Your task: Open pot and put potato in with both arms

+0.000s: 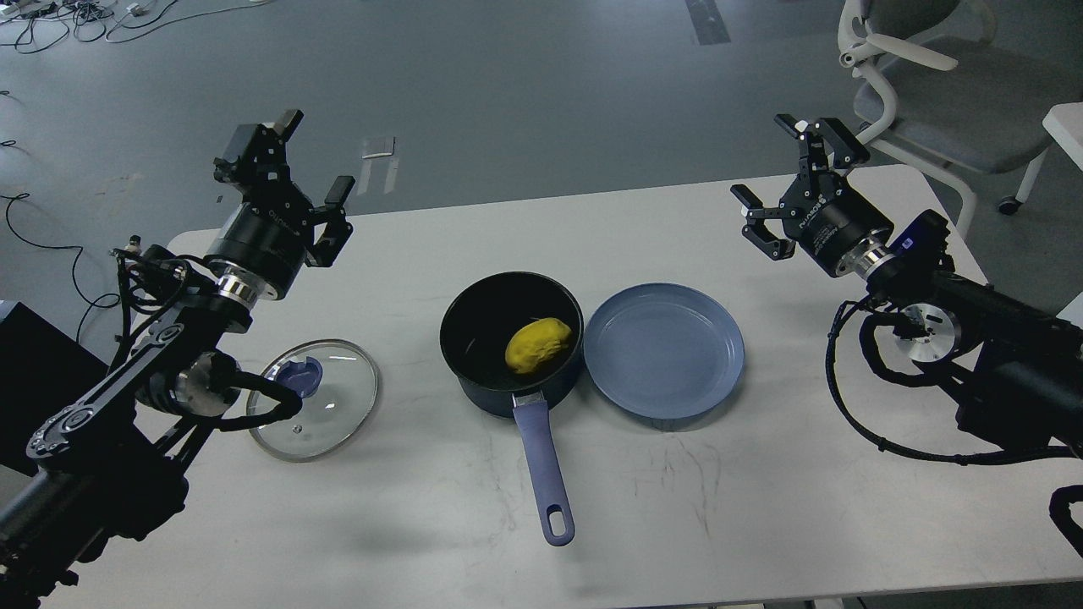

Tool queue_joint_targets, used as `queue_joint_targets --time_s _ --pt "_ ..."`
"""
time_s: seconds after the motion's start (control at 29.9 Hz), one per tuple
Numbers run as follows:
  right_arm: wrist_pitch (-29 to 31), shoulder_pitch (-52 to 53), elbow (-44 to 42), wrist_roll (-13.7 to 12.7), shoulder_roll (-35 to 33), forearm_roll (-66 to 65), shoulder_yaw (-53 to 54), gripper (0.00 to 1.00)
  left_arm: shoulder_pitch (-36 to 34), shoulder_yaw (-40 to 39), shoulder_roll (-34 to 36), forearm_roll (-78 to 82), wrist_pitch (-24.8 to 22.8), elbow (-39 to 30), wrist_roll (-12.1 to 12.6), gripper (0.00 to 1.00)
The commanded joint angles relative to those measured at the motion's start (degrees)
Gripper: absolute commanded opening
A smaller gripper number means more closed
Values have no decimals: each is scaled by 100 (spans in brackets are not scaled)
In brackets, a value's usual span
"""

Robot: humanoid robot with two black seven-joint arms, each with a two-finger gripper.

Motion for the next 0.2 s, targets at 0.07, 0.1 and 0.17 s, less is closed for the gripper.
queue_joint_targets --time_s 0.07,0.1,0.17 --pt "0 -31 17 0 63 5 -3 100 80 -35 -115 2 -181 251 -13 98" --pt "0 -31 17 0 63 5 -3 100 80 -35 -116 2 -181 251 -13 98" --pt "0 -66 25 0 72 5 -3 100 80 -35 -116 2 -181 251 -13 98"
